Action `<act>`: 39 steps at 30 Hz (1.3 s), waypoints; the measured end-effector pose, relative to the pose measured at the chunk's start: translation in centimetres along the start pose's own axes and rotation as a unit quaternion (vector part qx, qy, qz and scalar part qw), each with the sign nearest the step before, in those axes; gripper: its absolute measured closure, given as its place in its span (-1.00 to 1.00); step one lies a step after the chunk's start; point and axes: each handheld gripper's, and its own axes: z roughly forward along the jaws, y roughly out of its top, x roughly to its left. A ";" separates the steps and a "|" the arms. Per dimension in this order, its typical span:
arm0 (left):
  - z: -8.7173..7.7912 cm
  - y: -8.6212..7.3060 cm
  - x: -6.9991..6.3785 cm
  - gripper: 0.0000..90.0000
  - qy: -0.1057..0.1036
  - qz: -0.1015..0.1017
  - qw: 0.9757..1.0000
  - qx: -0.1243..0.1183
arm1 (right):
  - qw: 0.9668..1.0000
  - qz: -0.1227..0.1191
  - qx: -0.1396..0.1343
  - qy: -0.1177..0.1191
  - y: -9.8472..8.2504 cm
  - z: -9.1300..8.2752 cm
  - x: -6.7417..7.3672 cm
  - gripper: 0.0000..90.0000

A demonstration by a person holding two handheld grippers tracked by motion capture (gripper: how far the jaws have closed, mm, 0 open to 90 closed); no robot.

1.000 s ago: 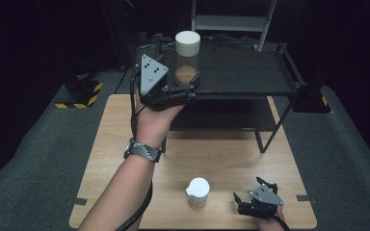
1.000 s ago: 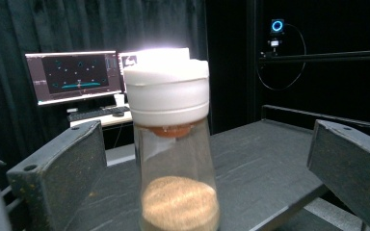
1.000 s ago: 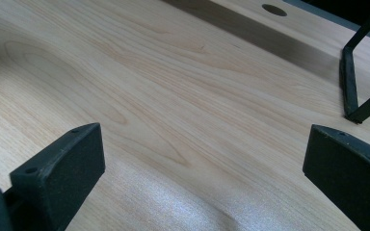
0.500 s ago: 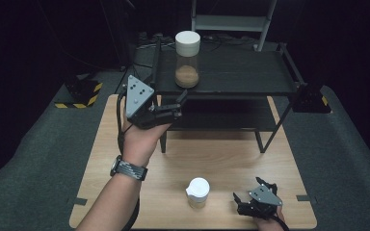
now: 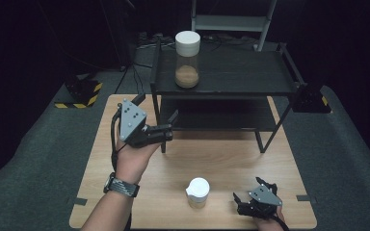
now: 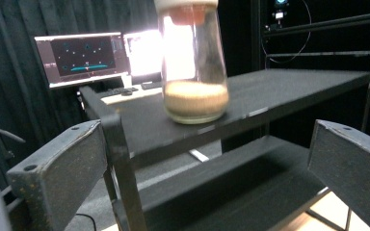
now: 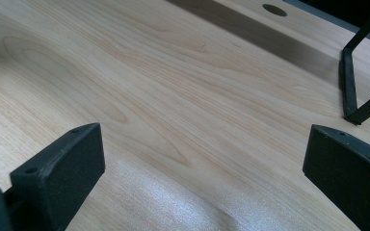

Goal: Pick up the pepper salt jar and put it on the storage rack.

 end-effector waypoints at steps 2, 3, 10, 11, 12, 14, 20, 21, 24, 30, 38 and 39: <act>-0.2 -0.6 0.0 -0.99 0.000 -0.001 1.000 0.004 | 1.000 0.000 0.000 0.000 0.0 0.0 0.0 -1.00; -0.4 -1.1 0.0 -0.99 0.001 -0.001 1.000 0.008 | 1.000 0.000 0.000 0.000 0.0 0.0 0.0 -1.00; -1.0 -3.1 0.1 -0.99 0.002 -0.008 1.000 0.016 | 1.000 -0.001 0.000 -0.001 0.0 0.0 0.0 -1.00; -1.1 -3.3 0.1 -0.99 0.002 -0.007 1.000 0.018 | 1.000 -0.001 0.000 -0.001 0.0 0.0 0.1 -1.00; -1.2 -3.6 0.1 -0.99 0.002 -0.008 1.000 0.019 | 1.000 -0.002 0.000 -0.001 0.0 0.0 0.1 -1.00; -1.4 -4.1 0.2 -0.99 0.003 -0.007 1.000 0.023 | 1.000 -0.002 0.000 -0.002 0.0 0.0 0.1 -1.00; -2.0 -5.4 0.1 -0.99 0.002 -0.010 0.999 0.032 | 1.000 -0.005 0.001 -0.002 0.0 0.0 0.2 -1.00; -2.1 -6.0 0.1 -0.99 0.002 -0.012 0.999 0.038 | 1.000 -0.006 0.001 -0.002 0.0 0.0 0.2 -1.00; -2.3 -6.8 0.1 -0.99 0.003 -0.013 0.999 0.047 | 1.000 -0.006 0.001 -0.002 0.0 0.0 0.2 -1.00; -2.8 -8.7 0.1 -0.99 0.009 -0.021 0.998 0.066 | 1.000 -0.006 0.001 -0.002 0.0 0.0 0.2 -1.00; -3.5 -10.9 0.2 -0.99 0.012 -0.028 0.996 0.089 | 1.000 -0.008 0.001 -0.003 0.0 0.0 0.2 -1.00; -3.5 -11.1 0.1 -0.99 0.013 -0.029 0.995 0.091 | 1.000 -0.009 0.002 -0.003 0.1 0.0 0.2 -1.00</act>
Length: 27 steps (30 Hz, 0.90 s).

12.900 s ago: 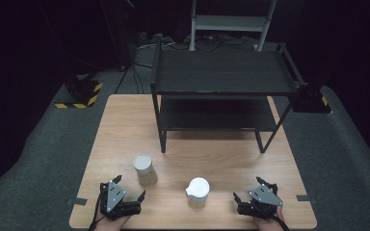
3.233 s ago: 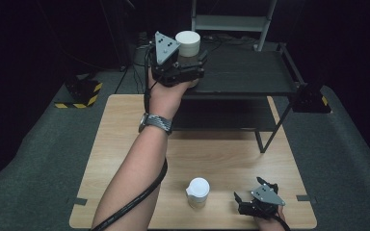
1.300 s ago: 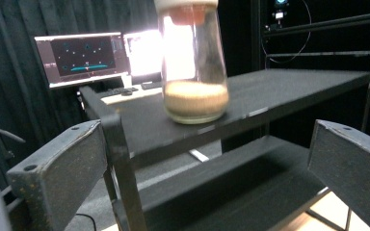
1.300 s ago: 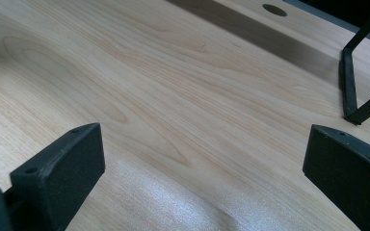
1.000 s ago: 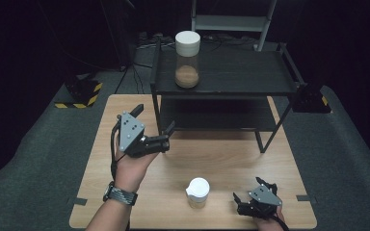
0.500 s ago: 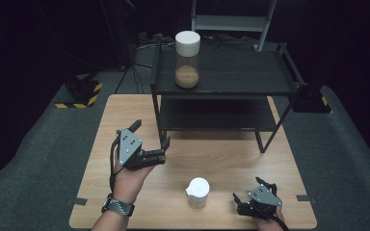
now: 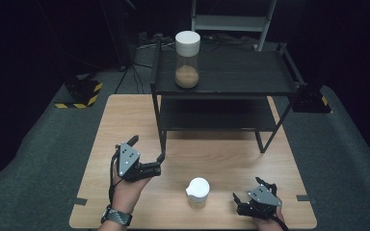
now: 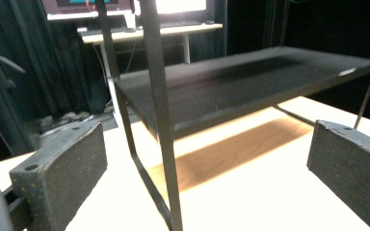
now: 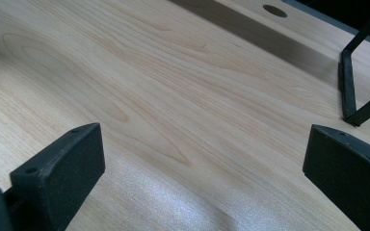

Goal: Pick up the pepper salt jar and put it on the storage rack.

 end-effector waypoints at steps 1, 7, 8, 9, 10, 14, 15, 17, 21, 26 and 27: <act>0.0 -0.3 0.0 -0.99 0.001 0.000 1.000 0.004 | 1.000 -0.001 0.000 0.000 0.0 0.0 0.0 -1.00; -0.1 -2.5 -0.2 -0.99 -0.004 0.009 1.000 0.028 | 1.000 -0.003 0.001 -0.001 0.0 0.0 0.1 -1.00; -0.1 -2.7 -0.2 -0.99 -0.004 0.011 0.999 0.033 | 1.000 -0.003 0.001 -0.001 0.0 0.0 0.1 -1.00; -0.2 -3.0 -0.2 -0.99 -0.004 0.013 0.999 0.036 | 1.000 -0.003 0.001 -0.001 0.0 0.0 0.1 -1.00; -0.2 -3.4 -0.3 -0.99 -0.005 0.011 0.999 0.041 | 1.000 -0.004 0.001 -0.001 0.0 0.0 0.1 -1.00; -0.3 -4.9 -0.6 -0.99 -0.004 0.008 0.998 0.056 | 1.000 -0.005 0.002 -0.002 0.1 0.0 0.1 -1.00; -0.3 -4.9 -0.6 -0.99 -0.004 0.008 0.998 0.056 | 1.000 -0.005 0.002 -0.002 0.1 0.0 0.1 -1.00; -0.3 -5.8 -0.7 -0.99 -0.004 0.004 0.998 0.065 | 1.000 -0.007 0.002 -0.002 0.1 0.0 0.2 -1.00; -0.3 -6.6 -0.8 -0.99 -0.004 0.004 0.997 0.080 | 1.000 -0.008 0.003 -0.002 0.1 0.0 0.2 -1.00; -0.7 -7.7 -0.9 -0.99 -0.003 0.010 0.995 0.097 | 1.000 -0.008 0.003 -0.003 0.1 0.1 0.2 -1.00; -0.7 -7.7 -0.9 -0.99 -0.003 0.010 0.995 0.097 | 1.000 -0.008 0.003 -0.003 0.1 0.1 0.2 -1.00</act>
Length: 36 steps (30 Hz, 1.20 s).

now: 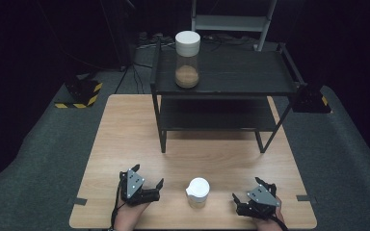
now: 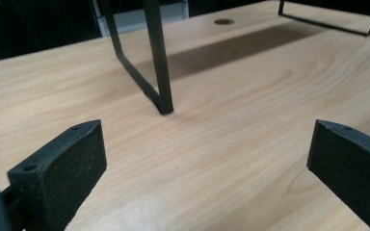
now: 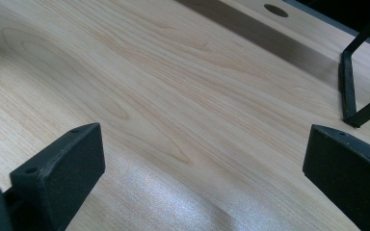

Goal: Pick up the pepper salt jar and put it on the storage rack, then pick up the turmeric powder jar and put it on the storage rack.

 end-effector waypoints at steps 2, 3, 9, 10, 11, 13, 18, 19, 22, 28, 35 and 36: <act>-0.1 -0.4 -0.2 -0.99 0.005 0.006 1.000 0.008 | 1.000 -0.001 0.001 -0.001 0.0 0.0 0.1 -1.00; -0.1 -0.5 -0.2 -0.99 0.005 0.009 1.000 0.011 | 1.000 -0.002 0.000 -0.001 0.0 0.0 0.1 -1.00; -0.4 -1.0 -0.5 -0.99 0.011 0.022 0.999 0.026 | 1.000 -0.001 -0.001 -0.002 0.0 0.0 0.1 -1.00; -0.4 -1.0 -0.5 -0.99 0.011 0.022 0.999 0.026 | 1.000 -0.001 -0.001 -0.002 0.0 0.0 0.1 -1.00; -0.5 -0.8 -1.0 -0.99 0.016 0.040 0.998 0.033 | 1.000 0.000 -0.003 -0.001 -0.1 -0.1 0.0 -1.00; -0.6 -0.7 -1.4 -0.99 0.020 0.055 0.998 0.040 | 1.000 0.002 -0.008 0.002 -0.3 -0.1 -0.1 -1.00; -0.4 -0.3 -1.9 -0.99 0.015 0.085 0.995 0.054 | 1.000 0.009 -0.025 0.005 -0.9 -0.4 -0.3 -1.00; -0.4 -0.3 -1.9 -0.98 0.013 0.086 0.995 0.054 | 0.999 0.013 -0.028 0.008 -1.1 -0.5 -0.5 -1.00; -0.4 -0.2 -1.6 -0.99 0.006 0.083 0.995 0.055 | 0.999 0.014 -0.030 0.011 -1.1 -0.5 -0.6 -1.00; -0.4 -0.3 -1.7 -0.99 0.009 0.082 0.995 0.053 | 0.999 0.021 -0.038 0.014 -1.4 -0.6 -0.8 -1.00; -0.4 -0.3 -1.9 -0.99 0.011 0.093 0.994 0.054 | 0.999 0.025 -0.046 0.003 -1.7 -0.9 -0.4 -1.00; -0.4 -0.3 -1.9 -0.99 0.011 0.093 0.994 0.054 | 0.999 0.025 -0.046 0.003 -1.7 -0.9 -0.4 -1.00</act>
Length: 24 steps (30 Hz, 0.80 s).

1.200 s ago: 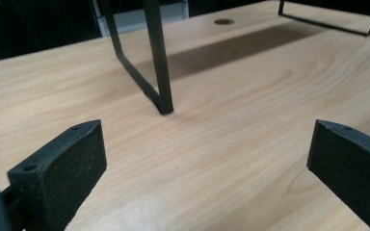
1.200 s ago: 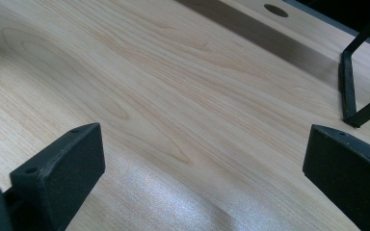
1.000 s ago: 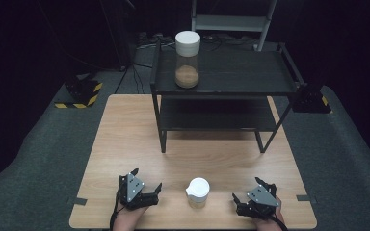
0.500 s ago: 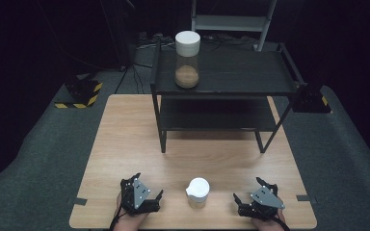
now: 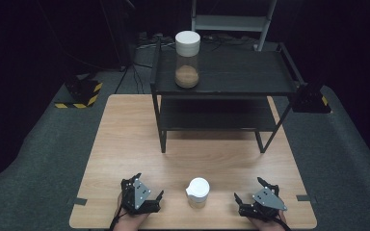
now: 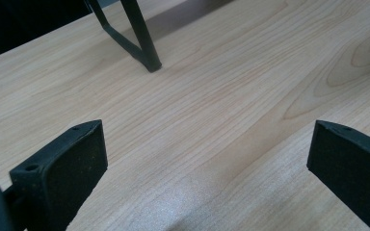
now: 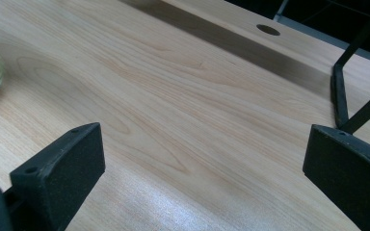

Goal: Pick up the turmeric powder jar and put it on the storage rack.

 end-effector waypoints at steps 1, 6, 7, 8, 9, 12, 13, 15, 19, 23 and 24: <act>0.0 0.0 0.0 -0.99 0.001 -0.001 1.000 0.000 | 1.000 -0.001 -0.003 0.001 0.0 -0.3 0.1 -1.00; 0.0 0.0 -0.2 -0.99 0.003 0.001 1.000 0.001 | 1.000 0.008 -0.024 -0.003 0.2 -1.2 0.1 -1.00; 0.0 0.0 -0.2 -0.98 0.003 0.005 1.000 0.000 | 1.000 0.009 -0.027 -0.003 0.3 -1.3 0.1 -1.00; 0.0 0.0 -0.2 -0.99 0.003 0.005 1.000 0.000 | 1.000 0.009 -0.027 -0.003 0.3 -1.3 0.1 -1.00; 0.0 0.0 -0.2 -0.99 0.001 0.006 1.000 0.000 | 0.999 0.009 -0.034 -0.004 0.4 -1.6 0.1 -1.00; 0.0 0.0 -0.2 -0.99 0.002 0.006 1.000 0.000 | 0.999 0.008 -0.038 -0.003 0.5 -1.8 0.1 -1.00; 0.0 0.0 -0.2 -0.99 0.002 0.006 1.000 0.000 | 0.999 0.008 -0.041 -0.003 0.6 -2.0 0.2 -1.00; 0.0 0.0 -0.2 -0.99 0.000 0.006 1.000 0.000 | 0.999 0.008 -0.045 -0.001 0.9 -2.3 0.4 -1.00; 0.0 0.1 -0.1 -0.99 -0.003 0.008 1.000 0.001 | 0.998 0.006 -0.058 0.001 1.3 -2.8 0.7 -1.00; 0.0 0.0 0.0 -0.99 -0.004 0.006 1.000 0.001 | 0.998 0.003 -0.069 0.007 1.6 -3.1 1.0 -1.00; 0.0 0.0 0.0 -0.99 -0.004 0.006 1.000 0.000 | 0.997 0.003 -0.072 0.010 1.6 -3.2 1.1 -1.00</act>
